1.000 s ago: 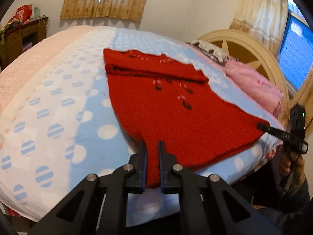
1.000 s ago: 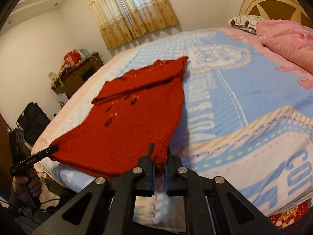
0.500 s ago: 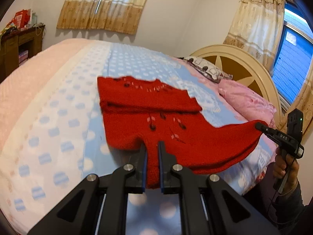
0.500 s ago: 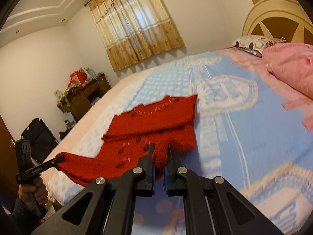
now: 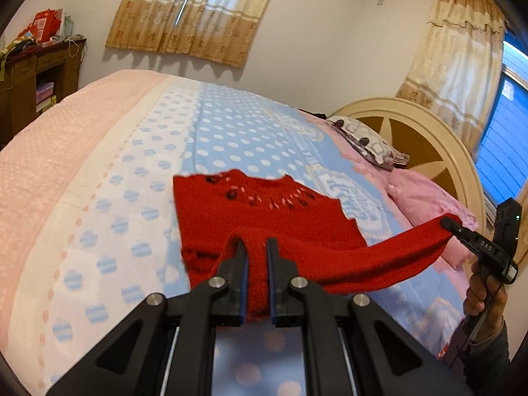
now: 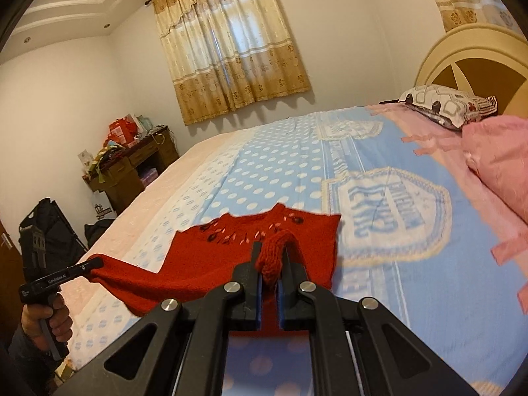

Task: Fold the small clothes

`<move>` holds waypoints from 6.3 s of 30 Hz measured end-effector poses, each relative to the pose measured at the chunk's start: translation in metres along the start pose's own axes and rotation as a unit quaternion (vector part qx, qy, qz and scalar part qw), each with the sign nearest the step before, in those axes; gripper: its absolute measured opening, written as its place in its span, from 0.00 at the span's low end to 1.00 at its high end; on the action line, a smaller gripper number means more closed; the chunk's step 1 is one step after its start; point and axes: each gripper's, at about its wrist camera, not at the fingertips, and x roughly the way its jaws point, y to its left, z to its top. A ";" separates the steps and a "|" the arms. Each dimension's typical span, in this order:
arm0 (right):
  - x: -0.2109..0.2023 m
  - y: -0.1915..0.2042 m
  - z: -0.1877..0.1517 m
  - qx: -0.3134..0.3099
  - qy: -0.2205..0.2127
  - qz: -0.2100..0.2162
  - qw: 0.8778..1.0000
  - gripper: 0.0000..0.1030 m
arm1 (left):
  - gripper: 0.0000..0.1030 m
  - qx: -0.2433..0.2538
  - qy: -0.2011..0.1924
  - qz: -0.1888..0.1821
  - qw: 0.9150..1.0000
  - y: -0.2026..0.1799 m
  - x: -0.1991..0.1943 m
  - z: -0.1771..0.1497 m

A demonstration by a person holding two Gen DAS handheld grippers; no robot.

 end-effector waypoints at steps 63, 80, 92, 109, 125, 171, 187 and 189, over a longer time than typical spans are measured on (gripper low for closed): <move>0.267 -0.005 -0.028 -0.131 0.214 -0.090 0.964 0.69 | 0.63 0.053 0.090 0.265 0.959 0.089 0.208 0.034; 0.143 -0.010 -0.068 -0.102 0.145 -0.091 0.980 0.69 | 0.67 0.056 0.071 0.199 0.976 0.052 0.123 -0.037; 0.184 -0.014 -0.095 -0.092 0.225 -0.075 0.967 0.69 | 0.72 0.061 0.087 0.197 0.975 0.053 0.127 -0.048; 0.187 -0.006 -0.091 -0.117 0.204 -0.142 0.962 0.69 | 0.86 0.031 0.085 0.188 0.978 0.065 0.125 -0.051; 0.191 0.098 -0.100 -0.206 0.197 -0.082 0.955 0.69 | 0.90 0.042 0.091 0.185 0.978 0.070 0.110 -0.047; 0.226 0.248 -0.145 -0.347 0.162 -0.032 0.923 0.70 | 0.91 -0.049 0.077 0.083 0.992 0.118 0.118 0.035; 0.244 0.245 -0.157 -0.363 0.131 -0.064 0.920 0.68 | 0.91 -0.066 0.133 0.044 0.988 0.108 0.206 0.035; 0.242 0.244 -0.156 -0.357 0.130 -0.055 0.923 0.60 | 0.91 -0.048 0.133 0.055 0.988 0.105 0.210 0.036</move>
